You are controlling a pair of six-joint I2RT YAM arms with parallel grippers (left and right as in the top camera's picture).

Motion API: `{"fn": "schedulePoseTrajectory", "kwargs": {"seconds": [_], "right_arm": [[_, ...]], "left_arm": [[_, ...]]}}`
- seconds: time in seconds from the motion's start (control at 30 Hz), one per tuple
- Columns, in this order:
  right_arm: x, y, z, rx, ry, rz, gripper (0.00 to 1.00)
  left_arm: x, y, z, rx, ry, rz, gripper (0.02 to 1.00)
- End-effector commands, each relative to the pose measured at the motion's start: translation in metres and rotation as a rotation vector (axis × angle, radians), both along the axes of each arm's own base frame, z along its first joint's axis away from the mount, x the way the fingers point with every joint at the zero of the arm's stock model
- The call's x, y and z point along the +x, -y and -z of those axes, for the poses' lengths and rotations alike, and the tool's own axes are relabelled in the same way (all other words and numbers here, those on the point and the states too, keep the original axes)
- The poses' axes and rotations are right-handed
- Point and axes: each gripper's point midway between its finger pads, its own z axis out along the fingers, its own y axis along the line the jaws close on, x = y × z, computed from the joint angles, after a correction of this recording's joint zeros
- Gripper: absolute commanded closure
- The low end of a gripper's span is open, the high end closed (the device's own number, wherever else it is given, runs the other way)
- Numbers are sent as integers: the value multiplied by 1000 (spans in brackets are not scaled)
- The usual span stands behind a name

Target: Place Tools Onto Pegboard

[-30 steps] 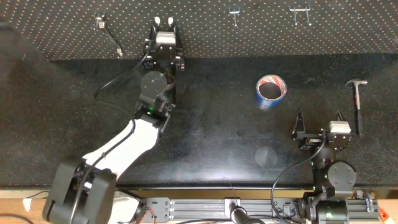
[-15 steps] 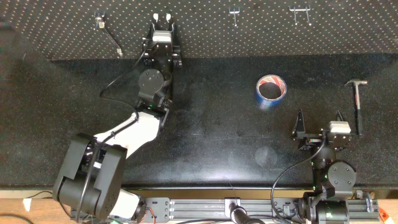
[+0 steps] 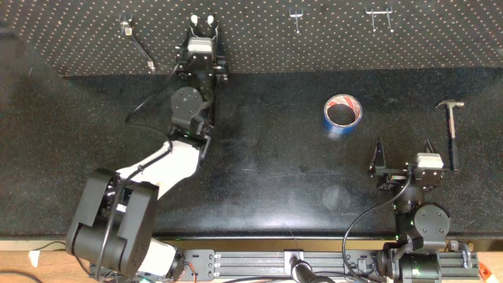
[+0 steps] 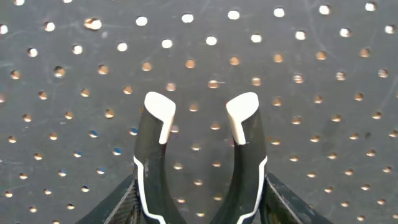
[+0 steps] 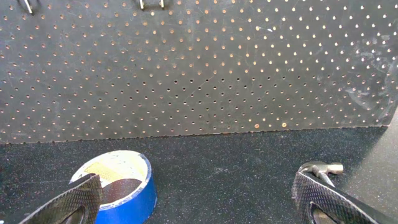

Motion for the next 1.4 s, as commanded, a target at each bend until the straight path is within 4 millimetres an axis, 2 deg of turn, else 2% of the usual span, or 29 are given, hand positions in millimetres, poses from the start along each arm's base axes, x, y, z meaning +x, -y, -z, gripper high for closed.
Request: {"fn": "schedulePoseTrajectory", "kwargs": {"seconds": [0.03, 0.17, 0.27, 0.47, 0.77, 1.03, 1.1, 1.27, 1.4], "right_arm": [[0, 0, 2, -13, -5, -1, 1], [0, 0, 2, -13, -5, -1, 1], [0, 0, 2, -13, -5, -1, 1], [0, 0, 2, -13, -5, -1, 3], [0, 0, 2, -13, -5, -1, 1], [0, 0, 2, -13, -5, -1, 1], [0, 0, 2, -13, -5, -1, 1], [0, 0, 2, -13, -5, -1, 1], [0, 0, 2, -13, -5, -1, 1]], "left_arm": [[8, -11, -7, -47, 21, 10, 989], [13, -5, 13, -40, -20, 44, 991], [15, -1, 20, -60, -32, 60, 989], [11, -7, -10, -86, 87, 37, 989], [12, -11, -22, -64, 121, 8, 989], [14, -11, -45, -83, 185, 1, 989], [14, -9, -47, -85, 189, 5, 989], [14, 15, -34, -80, 135, 76, 989], [14, 18, -31, -123, 121, 89, 989]]}}
